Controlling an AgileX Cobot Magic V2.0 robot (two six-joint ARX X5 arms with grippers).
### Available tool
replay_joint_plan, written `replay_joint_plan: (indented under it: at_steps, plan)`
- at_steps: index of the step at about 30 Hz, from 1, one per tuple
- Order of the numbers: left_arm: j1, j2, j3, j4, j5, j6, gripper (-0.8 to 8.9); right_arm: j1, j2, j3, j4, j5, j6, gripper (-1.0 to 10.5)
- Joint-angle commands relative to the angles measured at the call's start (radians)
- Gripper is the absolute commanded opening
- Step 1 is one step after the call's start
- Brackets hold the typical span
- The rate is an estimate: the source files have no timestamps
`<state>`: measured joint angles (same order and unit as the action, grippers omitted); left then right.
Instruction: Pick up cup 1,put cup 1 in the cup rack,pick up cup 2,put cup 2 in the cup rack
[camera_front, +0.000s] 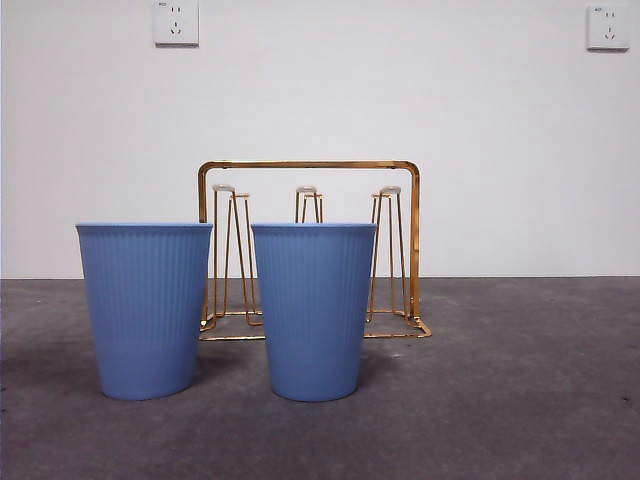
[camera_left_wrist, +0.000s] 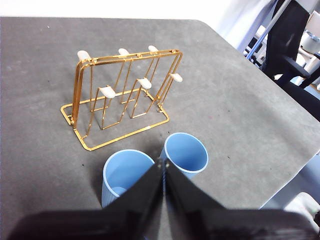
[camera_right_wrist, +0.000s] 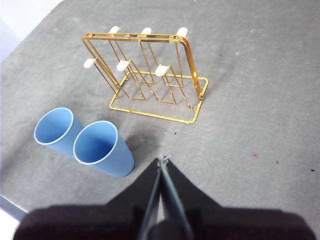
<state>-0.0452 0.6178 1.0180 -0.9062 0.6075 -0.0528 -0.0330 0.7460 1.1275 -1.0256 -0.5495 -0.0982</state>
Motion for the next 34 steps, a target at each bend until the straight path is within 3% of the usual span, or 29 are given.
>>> replay_joint_plan:
  at_steps: [1, 2, 4, 6, 12, 18, 29, 34]
  plan:
    - [-0.003, 0.01, 0.007, 0.003, 0.022, 0.007, 3.37, 0.001, -0.002, 0.003, 0.008, -0.002, -0.01, 1.5]
    - [-0.003, 0.014, 0.007, 0.003, 0.032, 0.004, 4.95, 0.001, -0.002, 0.004, 0.008, -0.002, -0.007, 2.5]
    - [-0.003, 0.023, 0.007, 0.003, 0.055, 0.005, 6.59, 0.001, 0.001, 0.008, 0.008, -0.002, 0.002, 4.1]
    - [-0.002, 0.032, 0.007, 0.005, 0.086, 0.005, 6.6, 0.001, 0.008, 0.013, 0.007, -0.002, 0.024, 5.2]
    - [-0.003, 0.059, 0.007, 0.013, 0.179, 0.0, 6.6, 0.01, 0.064, 0.031, 0.009, -0.09, 0.046, 5.0]
    - [-0.024, 0.077, 0.007, 0.023, 0.237, -0.008, 6.6, 0.113, 0.171, 0.066, 0.009, -0.068, 0.072, 5.0]
    - [-0.054, 0.089, 0.007, 0.063, 0.268, -0.048, 6.6, 0.476, 0.488, 0.197, 0.022, 0.238, 0.126, 5.0]
    - [-0.063, 0.089, 0.007, 0.063, 0.267, -0.048, 6.59, 0.598, 0.646, 0.238, 0.067, 0.311, 0.156, 5.0]
